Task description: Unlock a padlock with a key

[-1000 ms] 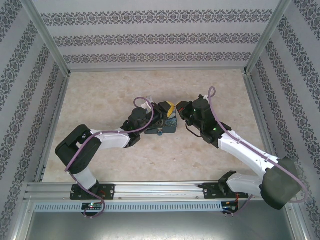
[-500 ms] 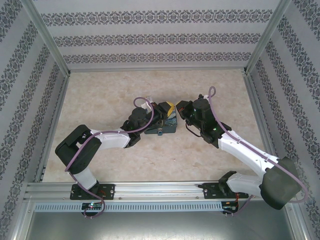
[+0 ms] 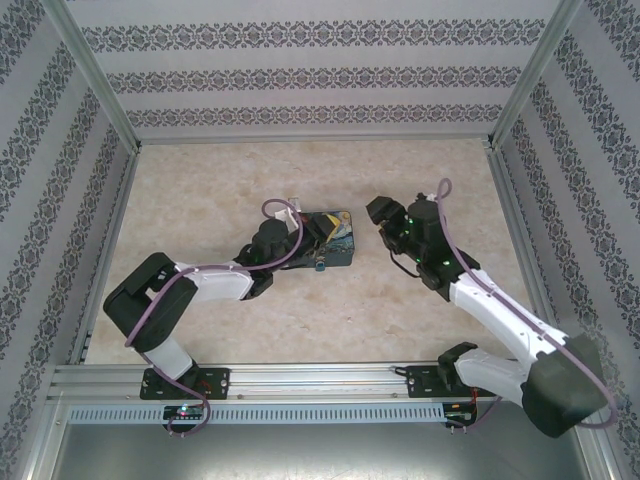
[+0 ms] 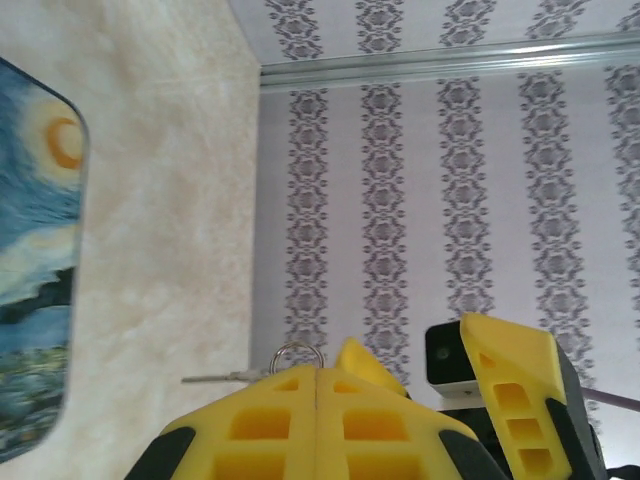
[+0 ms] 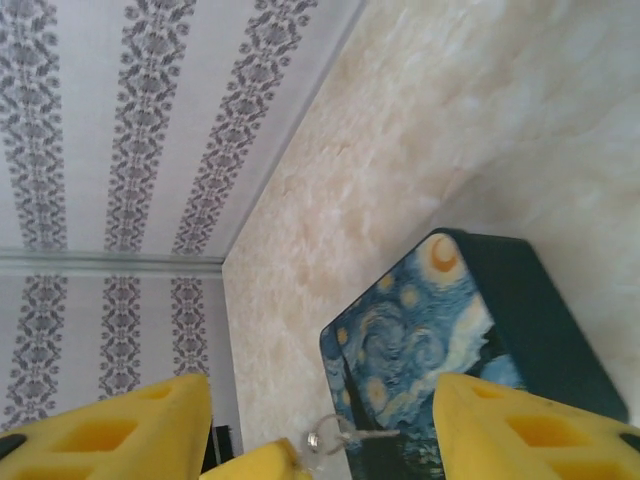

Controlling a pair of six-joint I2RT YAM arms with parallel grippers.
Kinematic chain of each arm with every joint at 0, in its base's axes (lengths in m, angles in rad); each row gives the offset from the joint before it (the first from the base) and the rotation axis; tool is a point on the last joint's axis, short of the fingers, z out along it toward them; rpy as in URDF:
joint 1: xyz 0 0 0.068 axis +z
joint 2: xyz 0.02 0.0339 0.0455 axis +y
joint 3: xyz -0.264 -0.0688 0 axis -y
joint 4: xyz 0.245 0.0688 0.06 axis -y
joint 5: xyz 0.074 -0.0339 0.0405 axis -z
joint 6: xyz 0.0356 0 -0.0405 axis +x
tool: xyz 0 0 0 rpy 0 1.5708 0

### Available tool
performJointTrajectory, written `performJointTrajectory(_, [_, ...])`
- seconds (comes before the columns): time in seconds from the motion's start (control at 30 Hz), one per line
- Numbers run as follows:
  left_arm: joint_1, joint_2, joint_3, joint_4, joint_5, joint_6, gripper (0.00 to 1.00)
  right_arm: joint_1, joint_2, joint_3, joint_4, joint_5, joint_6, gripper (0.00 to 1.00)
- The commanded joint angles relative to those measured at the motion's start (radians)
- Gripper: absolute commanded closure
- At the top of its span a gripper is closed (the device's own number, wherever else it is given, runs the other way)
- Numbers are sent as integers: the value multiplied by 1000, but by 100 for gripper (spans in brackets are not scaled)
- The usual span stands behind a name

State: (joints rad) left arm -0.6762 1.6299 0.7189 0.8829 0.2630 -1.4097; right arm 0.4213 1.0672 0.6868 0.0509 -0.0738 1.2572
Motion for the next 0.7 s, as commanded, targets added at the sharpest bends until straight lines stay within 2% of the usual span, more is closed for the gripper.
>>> performJointTrajectory(0.0, [42,-101,15,-154,124,264,100,-41,-52,-48,-37,-88,-83,36])
performJointTrajectory(0.17, [62,-212,121,-539,222,641,100,-84,-62,-75,-30,-213,-215,31])
performJointTrajectory(0.27, [78,-252,156,-675,269,782,100,-92,-45,-71,-9,-284,-301,30])
performJointTrajectory(0.5, [143,-275,154,-696,417,848,100,-94,12,-13,23,-450,-473,30])
performJointTrajectory(0.53, [146,-276,153,-696,426,850,100,-94,14,-8,22,-457,-486,26])
performJointTrajectory(0.6, [150,-275,153,-697,438,853,100,-95,18,0,10,-454,-504,5])
performJointTrajectory(0.67, [154,-275,150,-693,448,854,100,-96,24,2,-2,-429,-501,2])
